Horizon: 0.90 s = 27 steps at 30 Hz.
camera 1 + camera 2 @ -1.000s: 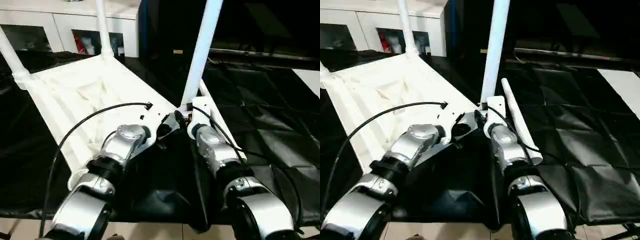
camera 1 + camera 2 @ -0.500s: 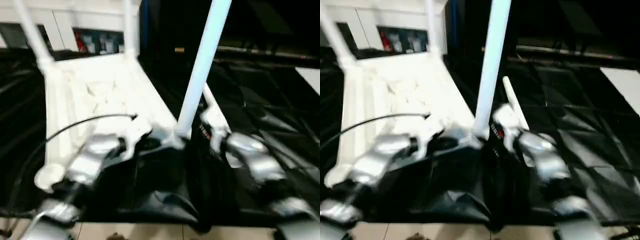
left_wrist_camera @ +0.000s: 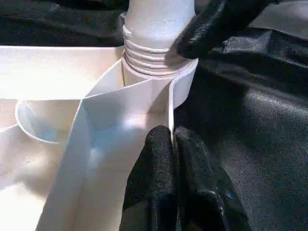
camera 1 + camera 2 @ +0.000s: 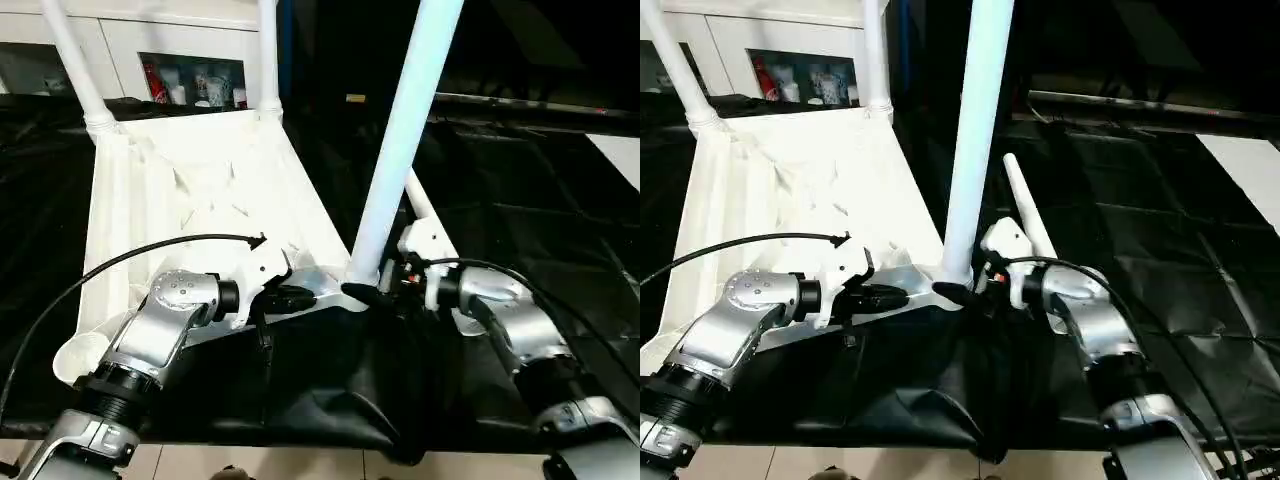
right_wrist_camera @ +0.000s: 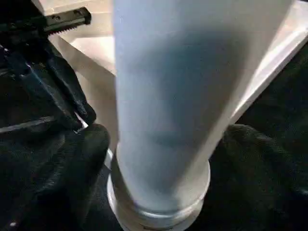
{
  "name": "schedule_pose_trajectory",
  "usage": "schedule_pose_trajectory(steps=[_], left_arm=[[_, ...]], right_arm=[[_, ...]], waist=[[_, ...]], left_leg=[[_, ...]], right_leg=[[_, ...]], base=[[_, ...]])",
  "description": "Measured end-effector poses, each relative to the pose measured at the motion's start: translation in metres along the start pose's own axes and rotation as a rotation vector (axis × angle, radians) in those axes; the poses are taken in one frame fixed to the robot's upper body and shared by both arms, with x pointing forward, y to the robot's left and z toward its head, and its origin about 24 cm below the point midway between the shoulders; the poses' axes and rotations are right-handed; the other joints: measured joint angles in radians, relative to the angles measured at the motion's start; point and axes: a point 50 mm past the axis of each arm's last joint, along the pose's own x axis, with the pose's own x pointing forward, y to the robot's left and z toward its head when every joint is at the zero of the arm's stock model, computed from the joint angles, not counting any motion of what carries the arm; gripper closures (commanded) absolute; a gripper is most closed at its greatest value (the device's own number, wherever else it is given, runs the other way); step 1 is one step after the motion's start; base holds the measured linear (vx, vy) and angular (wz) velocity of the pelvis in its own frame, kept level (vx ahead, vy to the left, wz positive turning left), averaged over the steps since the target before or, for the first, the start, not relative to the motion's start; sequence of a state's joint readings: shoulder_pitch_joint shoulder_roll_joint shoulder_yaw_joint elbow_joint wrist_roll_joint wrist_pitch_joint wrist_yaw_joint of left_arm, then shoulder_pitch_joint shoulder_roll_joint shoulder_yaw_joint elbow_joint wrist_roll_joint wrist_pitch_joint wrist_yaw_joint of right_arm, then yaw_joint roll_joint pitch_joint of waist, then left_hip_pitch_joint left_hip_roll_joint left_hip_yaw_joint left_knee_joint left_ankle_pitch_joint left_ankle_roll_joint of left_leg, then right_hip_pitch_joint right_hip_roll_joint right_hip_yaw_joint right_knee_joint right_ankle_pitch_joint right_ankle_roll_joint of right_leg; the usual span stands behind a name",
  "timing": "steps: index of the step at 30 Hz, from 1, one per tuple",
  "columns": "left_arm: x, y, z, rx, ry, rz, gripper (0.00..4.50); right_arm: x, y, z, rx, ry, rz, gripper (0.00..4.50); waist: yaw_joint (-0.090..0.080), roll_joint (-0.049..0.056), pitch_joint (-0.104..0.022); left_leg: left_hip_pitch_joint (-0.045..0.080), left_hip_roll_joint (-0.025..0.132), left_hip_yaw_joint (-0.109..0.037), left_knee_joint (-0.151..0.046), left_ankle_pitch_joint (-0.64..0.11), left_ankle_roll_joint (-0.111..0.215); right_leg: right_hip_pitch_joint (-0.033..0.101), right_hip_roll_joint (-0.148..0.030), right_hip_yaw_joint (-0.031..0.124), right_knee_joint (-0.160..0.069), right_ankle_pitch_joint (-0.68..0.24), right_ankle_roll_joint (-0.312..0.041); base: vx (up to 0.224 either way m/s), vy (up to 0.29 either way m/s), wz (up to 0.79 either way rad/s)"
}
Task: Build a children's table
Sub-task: Rotate leg to tighten
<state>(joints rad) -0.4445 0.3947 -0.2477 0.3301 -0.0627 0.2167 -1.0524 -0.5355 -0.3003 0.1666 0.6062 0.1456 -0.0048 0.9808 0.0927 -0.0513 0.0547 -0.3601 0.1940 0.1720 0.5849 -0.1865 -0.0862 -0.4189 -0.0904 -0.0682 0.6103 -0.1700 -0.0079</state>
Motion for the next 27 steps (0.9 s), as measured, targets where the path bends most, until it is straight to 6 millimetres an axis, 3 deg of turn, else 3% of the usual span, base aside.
schedule_pose_trajectory(steps=[3, 8, 16, 19, 27], left_arm=[[0.0, 0.0, 0.0, 0.0, 0.001, 0.0, 4.5], [-0.002, 0.0, -0.001, 0.0, 0.009, 0.003, 4.5], [-0.002, 0.0, -0.001, -0.004, 0.009, 0.01, 4.5], [0.007, 0.004, 0.001, -0.028, 0.003, 0.065, 4.5], [0.051, 0.019, 0.016, -0.182, -0.033, 0.271, 4.5]], right_arm=[[0.001, 0.001, -0.001, 0.002, 0.0, 0.002, 0.84], [0.002, 0.002, -0.001, -0.027, 0.009, 0.014, 1.41], [0.005, 0.002, -0.001, -0.026, 0.001, 0.013, 1.84], [0.012, 0.0, -0.004, 0.037, -0.017, -0.098, 1.9], [0.041, -0.014, -0.003, 0.271, -0.041, -0.585, 1.99]], waist=[[0.0, 0.0, 0.0], [0.0, 0.0, 0.0], [-0.004, -0.001, 0.0], [-0.006, -0.001, -0.001], [-0.005, -0.002, -0.001]], left_leg=[[0.0, 0.0, 0.0, 0.0, 0.0, 0.0], [0.0, 0.0, 0.0, 0.0, 0.0, 0.0], [0.001, 0.0, 0.0, 0.001, 0.0, 0.0], [0.004, 0.0, 0.0, 0.002, 0.0, 0.0], [0.009, 0.0, 0.0, 0.002, 0.001, -0.002]], right_leg=[[0.0, 0.0, 0.0, 0.0, 0.0, 0.0], [0.0, 0.0, 0.0, 0.0, 0.0, 0.0], [0.001, 0.0, 0.0, 0.001, 0.0, 0.0], [0.002, 0.0, 0.001, 0.002, 0.001, -0.001], [0.006, 0.0, 0.001, 0.002, -0.001, 0.002]], base=[[0.0, 0.0, 0.0], [0.0, 0.0, 0.0], [0.0, 0.0, 0.0], [0.0, 0.0, 0.0], [0.0, 0.0, 0.0]])
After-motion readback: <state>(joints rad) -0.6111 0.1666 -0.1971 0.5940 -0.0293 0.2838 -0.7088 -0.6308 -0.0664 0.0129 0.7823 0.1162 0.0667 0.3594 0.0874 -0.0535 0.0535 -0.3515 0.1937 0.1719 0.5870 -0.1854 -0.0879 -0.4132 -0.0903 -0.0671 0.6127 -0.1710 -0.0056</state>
